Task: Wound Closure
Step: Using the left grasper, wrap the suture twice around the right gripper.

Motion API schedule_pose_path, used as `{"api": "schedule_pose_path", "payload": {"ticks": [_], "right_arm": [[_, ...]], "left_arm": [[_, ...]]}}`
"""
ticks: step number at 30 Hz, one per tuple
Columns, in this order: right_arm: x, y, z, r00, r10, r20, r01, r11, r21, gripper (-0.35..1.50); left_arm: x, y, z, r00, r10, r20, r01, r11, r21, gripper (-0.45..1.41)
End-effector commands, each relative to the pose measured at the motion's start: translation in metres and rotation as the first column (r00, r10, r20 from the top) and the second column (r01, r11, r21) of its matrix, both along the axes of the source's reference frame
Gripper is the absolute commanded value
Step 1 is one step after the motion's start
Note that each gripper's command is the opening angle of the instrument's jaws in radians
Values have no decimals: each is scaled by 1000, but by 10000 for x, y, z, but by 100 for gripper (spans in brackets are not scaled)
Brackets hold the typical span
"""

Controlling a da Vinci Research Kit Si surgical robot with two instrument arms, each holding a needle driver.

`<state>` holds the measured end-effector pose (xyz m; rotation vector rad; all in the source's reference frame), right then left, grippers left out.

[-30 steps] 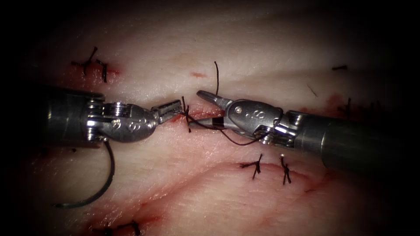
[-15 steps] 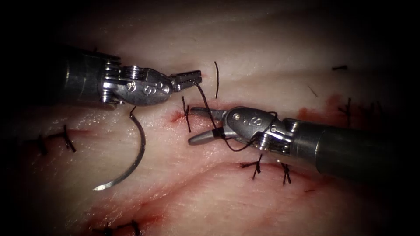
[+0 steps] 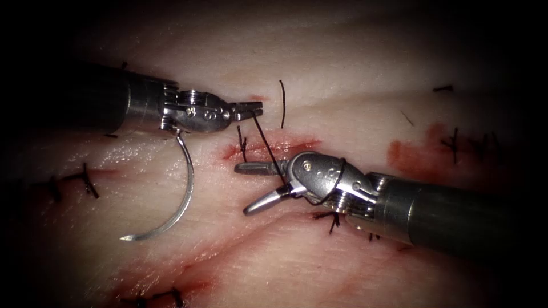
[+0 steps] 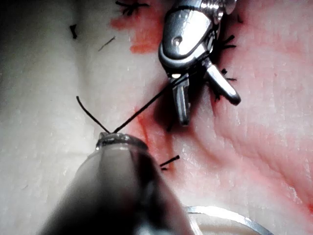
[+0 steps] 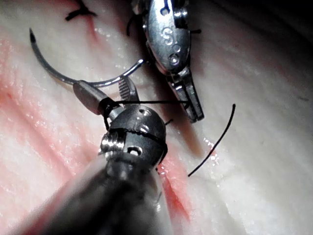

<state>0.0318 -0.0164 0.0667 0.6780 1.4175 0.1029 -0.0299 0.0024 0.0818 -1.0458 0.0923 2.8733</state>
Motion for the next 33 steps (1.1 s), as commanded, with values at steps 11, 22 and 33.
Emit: {"api": "schedule_pose_path", "payload": {"ticks": [11, 22, 33], "right_arm": [[-4, 25, 1, 986, 152, -69, -149, 987, 54, 93], [-9, 44, 14, 903, 419, -96, -411, 907, 96, 93], [-13, 47, 28, 839, 544, -9, -544, 839, -31, 91]], "left_arm": [[-7, -10, 23, 1000, 2, -12, -2, 1000, 9, -45], [-10, -46, 1, 1000, 19, -3, -19, 999, 27, -45], [-17, -78, -47, 1000, 26, 3, -26, 998, 61, -45]]}}
